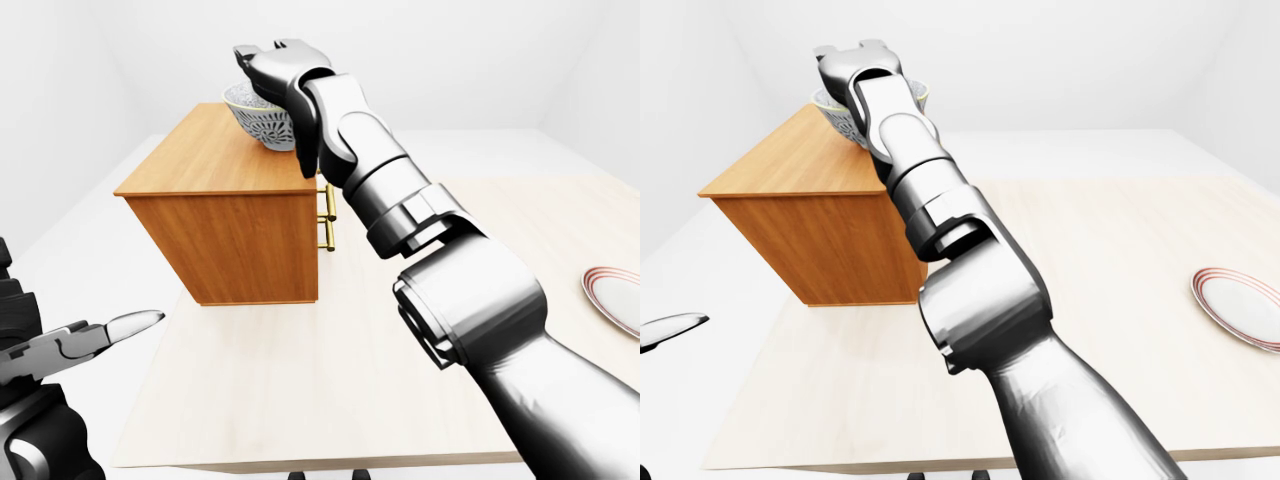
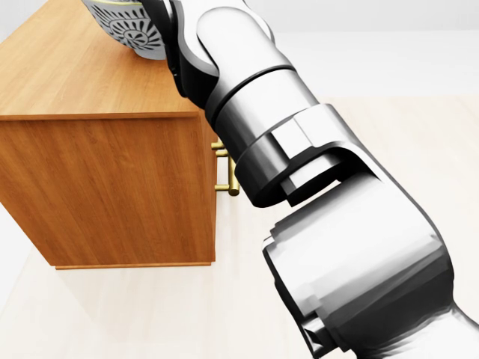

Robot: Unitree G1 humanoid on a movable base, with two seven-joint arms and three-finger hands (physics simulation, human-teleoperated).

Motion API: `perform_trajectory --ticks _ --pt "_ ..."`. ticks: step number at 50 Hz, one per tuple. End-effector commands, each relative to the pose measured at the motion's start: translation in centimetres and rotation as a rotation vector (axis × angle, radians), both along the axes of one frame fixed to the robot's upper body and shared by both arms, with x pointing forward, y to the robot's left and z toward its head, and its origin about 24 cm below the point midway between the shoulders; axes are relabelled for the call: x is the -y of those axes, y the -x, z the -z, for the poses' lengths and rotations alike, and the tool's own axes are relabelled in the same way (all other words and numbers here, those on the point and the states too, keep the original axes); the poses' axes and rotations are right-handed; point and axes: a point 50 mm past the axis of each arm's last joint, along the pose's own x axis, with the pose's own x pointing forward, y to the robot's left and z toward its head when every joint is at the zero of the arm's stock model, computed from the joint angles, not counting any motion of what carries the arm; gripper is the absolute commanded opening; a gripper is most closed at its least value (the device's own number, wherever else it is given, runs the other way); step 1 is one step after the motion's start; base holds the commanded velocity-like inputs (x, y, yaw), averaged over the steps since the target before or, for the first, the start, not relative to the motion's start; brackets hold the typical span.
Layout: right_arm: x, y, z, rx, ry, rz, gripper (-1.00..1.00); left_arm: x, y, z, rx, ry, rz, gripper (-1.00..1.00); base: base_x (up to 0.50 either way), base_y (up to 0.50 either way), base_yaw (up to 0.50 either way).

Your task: Put the bowl on top of the cabinet.

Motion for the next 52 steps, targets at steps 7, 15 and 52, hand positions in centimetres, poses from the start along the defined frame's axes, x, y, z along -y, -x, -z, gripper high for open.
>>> perform_trajectory --ticks 7,15,52 --pt "0.5 0.6 -3.5 0.235 -0.146 -0.015 1.00 0.1 0.0 0.0 0.000 -0.002 0.000 1.00 0.00 0.00 0.00" --pt "0.8 2.0 -6.8 0.505 -0.184 -0.017 1.00 0.0 -0.1 0.2 -0.009 0.001 0.000 1.00 0.00 0.00 0.00" --pt "-0.7 8.0 -14.2 1.095 -0.250 -0.114 1.00 0.0 0.2 -0.1 0.007 -0.004 -0.003 1.00 0.00 0.00 0.00"
